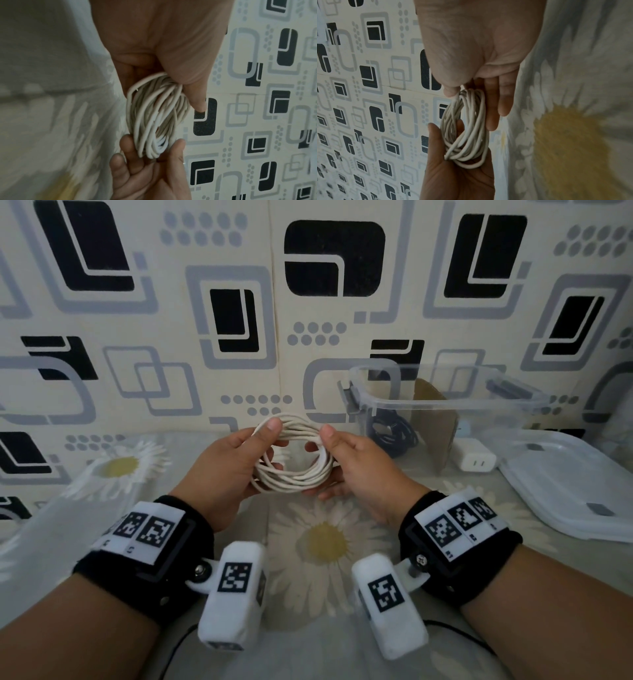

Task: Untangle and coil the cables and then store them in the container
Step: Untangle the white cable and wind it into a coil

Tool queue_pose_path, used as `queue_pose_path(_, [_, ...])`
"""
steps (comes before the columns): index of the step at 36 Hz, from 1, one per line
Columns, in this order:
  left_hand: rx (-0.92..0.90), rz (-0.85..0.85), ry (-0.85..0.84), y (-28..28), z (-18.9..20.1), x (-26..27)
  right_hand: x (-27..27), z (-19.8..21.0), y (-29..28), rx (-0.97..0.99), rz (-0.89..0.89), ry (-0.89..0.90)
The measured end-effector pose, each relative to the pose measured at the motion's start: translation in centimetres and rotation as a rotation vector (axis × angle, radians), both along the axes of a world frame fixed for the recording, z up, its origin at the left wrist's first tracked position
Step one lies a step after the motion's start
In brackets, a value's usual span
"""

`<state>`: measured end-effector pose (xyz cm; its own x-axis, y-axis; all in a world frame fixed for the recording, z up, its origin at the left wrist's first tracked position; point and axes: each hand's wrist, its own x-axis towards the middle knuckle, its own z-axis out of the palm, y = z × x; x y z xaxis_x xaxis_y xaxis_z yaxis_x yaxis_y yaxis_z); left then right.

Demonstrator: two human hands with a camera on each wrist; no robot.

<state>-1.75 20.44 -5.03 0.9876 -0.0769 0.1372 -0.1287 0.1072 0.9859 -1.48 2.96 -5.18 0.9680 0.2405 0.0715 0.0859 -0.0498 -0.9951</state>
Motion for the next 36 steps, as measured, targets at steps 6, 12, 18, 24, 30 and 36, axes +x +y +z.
queue_pose_path(6, [-0.003, 0.105, -0.020, -0.3, -0.2, 0.1, -0.2, 0.1, -0.2, -0.072, 0.026, -0.022])
queue_pose_path(12, [0.080, 0.254, -0.063, 0.0, 0.0, 0.3, -0.1, 0.6, -0.1, -0.227, 0.009, -0.095])
queue_pose_path(18, [0.095, 0.290, -0.076, -0.2, 2.2, -0.6, 0.1, 2.6, -0.4, -0.164, 0.050, -0.092])
queue_pose_path(24, [0.083, 0.243, -0.054, -0.4, 4.4, -1.8, -1.1, 5.0, -1.9, -0.155, 0.149, -0.069])
queue_pose_path(30, [0.121, 0.173, -0.046, -2.2, 7.6, -2.7, -2.4, 8.6, -4.2, -0.158, 0.088, -0.075])
queue_pose_path(36, [0.120, 0.155, -0.037, -4.2, 11.8, -2.7, -2.4, 13.8, -7.6, -0.214, -0.044, -0.124])
